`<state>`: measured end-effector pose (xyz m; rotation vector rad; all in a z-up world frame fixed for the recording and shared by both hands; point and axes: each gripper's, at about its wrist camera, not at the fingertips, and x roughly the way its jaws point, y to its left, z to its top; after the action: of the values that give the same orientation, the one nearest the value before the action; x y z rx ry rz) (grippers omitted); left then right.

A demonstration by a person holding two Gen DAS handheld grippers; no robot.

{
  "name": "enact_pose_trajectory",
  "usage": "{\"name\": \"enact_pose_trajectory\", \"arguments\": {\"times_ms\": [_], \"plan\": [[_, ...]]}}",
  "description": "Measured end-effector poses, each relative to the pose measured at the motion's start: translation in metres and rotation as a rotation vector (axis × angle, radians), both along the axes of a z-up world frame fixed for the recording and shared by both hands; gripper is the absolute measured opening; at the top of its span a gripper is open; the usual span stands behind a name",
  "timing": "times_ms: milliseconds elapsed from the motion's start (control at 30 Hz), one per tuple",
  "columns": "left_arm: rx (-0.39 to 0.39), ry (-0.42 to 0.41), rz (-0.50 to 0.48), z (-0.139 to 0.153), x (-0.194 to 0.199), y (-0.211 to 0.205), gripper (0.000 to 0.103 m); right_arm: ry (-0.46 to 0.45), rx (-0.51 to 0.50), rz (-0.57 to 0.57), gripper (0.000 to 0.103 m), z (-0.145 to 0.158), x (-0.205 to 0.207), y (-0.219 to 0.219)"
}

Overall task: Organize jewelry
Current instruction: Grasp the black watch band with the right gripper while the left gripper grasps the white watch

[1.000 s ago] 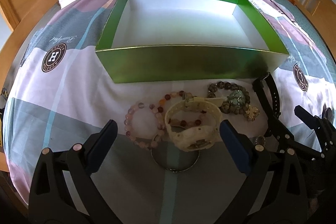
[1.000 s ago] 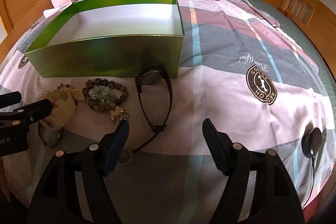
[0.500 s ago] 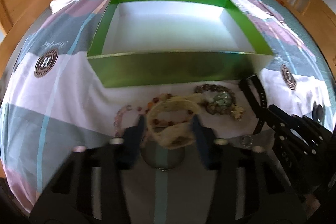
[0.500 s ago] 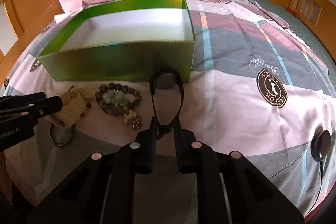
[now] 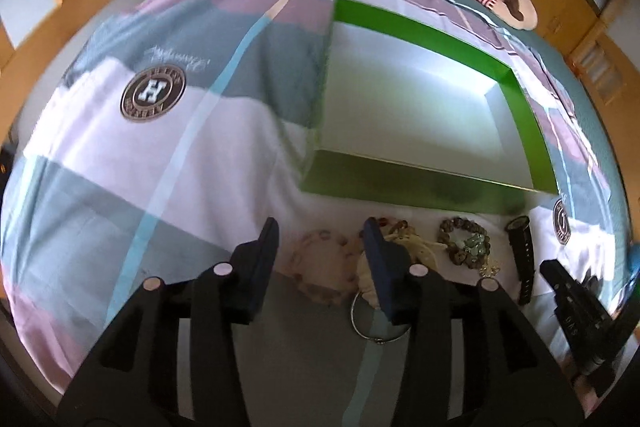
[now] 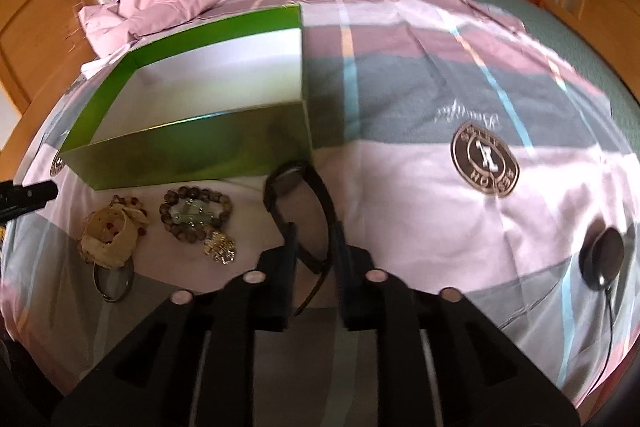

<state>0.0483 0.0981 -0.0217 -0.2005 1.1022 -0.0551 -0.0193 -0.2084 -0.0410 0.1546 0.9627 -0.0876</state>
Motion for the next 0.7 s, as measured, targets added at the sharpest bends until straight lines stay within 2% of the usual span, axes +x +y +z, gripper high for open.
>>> {"name": "enact_pose_trajectory", "arguments": {"times_ms": [67,300,367,533,667,700], "plan": [[0.002,0.013,0.004,-0.004,0.000,-0.001,0.049,0.005,-0.004,-0.009,0.033,-0.001,0.000,-0.001],[0.034,0.064,-0.094,-0.026,0.001,-0.030,0.048,0.031,-0.032,0.009,0.034,-0.007,0.001,0.006],[0.043,0.095,-0.111,-0.036,0.004,-0.036,0.032,0.038,-0.037,0.010,0.034,-0.009,0.002,0.007],[0.053,0.145,-0.104,-0.052,0.008,-0.040,0.030,0.049,-0.059,0.008,0.034,-0.012,0.005,0.006],[0.021,0.165,-0.111,-0.053,0.008,-0.041,0.012,0.042,-0.117,0.028,0.034,-0.011,0.023,0.009],[0.025,0.163,-0.115,-0.052,0.007,-0.043,0.011,0.039,-0.145,0.032,0.034,-0.012,0.029,0.009]]}}
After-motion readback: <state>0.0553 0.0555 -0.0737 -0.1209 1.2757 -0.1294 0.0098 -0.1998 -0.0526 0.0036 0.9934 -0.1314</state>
